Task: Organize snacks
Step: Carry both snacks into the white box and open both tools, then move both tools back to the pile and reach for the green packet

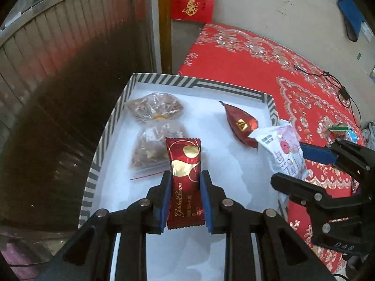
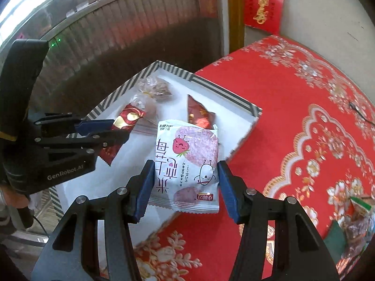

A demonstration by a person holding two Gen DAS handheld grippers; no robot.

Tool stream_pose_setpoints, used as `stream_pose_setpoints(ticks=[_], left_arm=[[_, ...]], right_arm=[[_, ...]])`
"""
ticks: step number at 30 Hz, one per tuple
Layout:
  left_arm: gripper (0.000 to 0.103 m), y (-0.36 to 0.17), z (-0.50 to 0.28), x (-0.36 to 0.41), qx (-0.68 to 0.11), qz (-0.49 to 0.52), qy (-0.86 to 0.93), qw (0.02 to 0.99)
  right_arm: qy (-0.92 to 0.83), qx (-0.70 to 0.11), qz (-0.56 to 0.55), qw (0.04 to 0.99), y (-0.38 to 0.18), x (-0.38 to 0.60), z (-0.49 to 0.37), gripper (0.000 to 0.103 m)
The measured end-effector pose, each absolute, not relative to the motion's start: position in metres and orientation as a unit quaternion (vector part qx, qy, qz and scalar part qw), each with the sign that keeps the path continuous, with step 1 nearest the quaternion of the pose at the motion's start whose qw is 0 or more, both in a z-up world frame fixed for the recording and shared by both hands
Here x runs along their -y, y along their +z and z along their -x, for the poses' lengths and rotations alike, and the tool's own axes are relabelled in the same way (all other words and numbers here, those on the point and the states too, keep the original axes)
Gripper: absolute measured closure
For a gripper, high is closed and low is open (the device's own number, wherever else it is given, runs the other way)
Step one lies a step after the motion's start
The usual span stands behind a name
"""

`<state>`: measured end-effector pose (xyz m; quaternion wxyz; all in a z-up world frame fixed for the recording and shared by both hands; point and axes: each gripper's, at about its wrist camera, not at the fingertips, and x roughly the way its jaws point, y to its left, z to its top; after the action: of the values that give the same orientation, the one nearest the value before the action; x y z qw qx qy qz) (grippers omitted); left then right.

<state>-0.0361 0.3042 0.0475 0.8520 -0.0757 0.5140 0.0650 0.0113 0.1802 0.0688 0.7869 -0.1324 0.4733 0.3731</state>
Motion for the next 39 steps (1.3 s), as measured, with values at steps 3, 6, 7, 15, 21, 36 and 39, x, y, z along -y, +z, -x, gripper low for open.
stream_pose_setpoints(ticks=[3,6,7,15,21,36,39], left_arm=[[0.077,0.044,0.037,-0.312,-0.516,0.075,0.074,0.85],[0.077,0.039,0.039,-0.321,-0.521,0.084,0.079,0.846],[0.077,0.038,0.04,-0.322,-0.521,0.083,0.081,0.846],[0.076,0.031,0.045,-0.322,-0.523,0.076,0.104,0.843],[0.042,0.031,0.053,-0.332,-0.521,0.075,0.136,0.84],[0.024,0.075,0.048,-0.288,-0.47,0.058,0.121,0.873],[0.024,0.078,0.037,-0.264,-0.468,0.049,0.096,0.877]], right_arm=[[0.381,-0.478,0.134,0.78,0.064,-0.192,-0.013,0.05],[0.384,-0.484,0.142,0.773,0.055,-0.206,-0.013,0.05],[0.384,-0.488,0.146,0.77,0.051,-0.211,-0.013,0.05],[0.38,-0.505,0.164,0.758,0.026,-0.23,-0.015,0.05],[0.391,-0.5,0.146,0.759,0.026,-0.228,-0.012,0.049],[0.377,-0.485,0.079,0.785,0.07,-0.154,-0.001,0.049],[0.359,-0.485,0.066,0.795,0.074,-0.126,0.003,0.049]])
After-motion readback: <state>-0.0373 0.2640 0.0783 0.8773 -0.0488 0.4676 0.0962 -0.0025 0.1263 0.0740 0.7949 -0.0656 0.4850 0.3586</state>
